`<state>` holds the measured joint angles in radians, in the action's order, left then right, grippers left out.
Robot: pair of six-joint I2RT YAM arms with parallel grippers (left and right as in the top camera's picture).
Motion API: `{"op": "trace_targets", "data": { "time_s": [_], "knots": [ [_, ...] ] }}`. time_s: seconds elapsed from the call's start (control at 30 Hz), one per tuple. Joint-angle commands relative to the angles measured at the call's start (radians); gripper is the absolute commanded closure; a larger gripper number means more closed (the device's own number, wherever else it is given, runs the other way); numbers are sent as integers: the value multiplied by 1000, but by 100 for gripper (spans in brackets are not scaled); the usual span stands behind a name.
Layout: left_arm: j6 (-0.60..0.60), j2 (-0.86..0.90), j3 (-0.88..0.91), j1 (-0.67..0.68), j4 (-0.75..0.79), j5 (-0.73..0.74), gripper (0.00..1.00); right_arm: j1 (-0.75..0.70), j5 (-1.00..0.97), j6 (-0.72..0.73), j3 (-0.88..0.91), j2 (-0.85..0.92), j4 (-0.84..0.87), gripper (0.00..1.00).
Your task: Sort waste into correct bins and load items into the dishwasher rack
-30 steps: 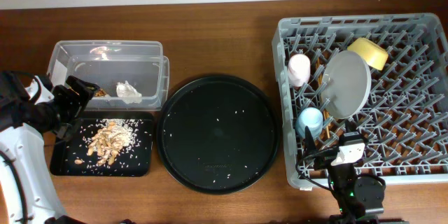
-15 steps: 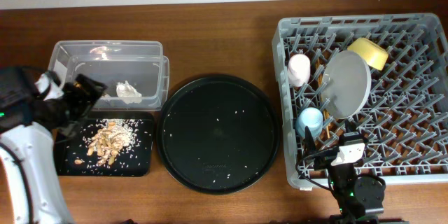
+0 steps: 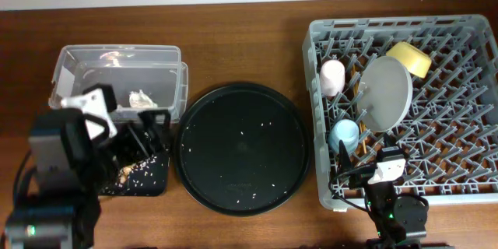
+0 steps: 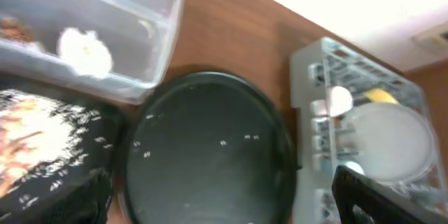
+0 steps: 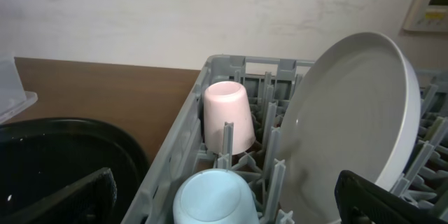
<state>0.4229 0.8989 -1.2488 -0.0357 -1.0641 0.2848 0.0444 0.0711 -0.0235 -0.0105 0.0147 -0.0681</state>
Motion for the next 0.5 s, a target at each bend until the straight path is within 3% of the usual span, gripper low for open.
{"op": "trace_targets", "data": {
  "time_s": [0.0,0.1,0.2,0.33,0.47],
  "knots": [
    [2,-113,97,2,-19,-150,1,-6,-5,2,5,-9,-6,2],
    [2,-238,246,1,5,-179,1,-6,-5,2,5,-9,-6,2],
    [2,-368,426,1,182,-188,1,-6,-5,2,5,-9,-6,2],
    [2,-555,769,1,662,-176,1,-6,-5,2,5,-9,-6,1],
    [2,-652,1005,1,928,-173,1,-6,-5,2,5,-9,-6,2]
  ]
}}
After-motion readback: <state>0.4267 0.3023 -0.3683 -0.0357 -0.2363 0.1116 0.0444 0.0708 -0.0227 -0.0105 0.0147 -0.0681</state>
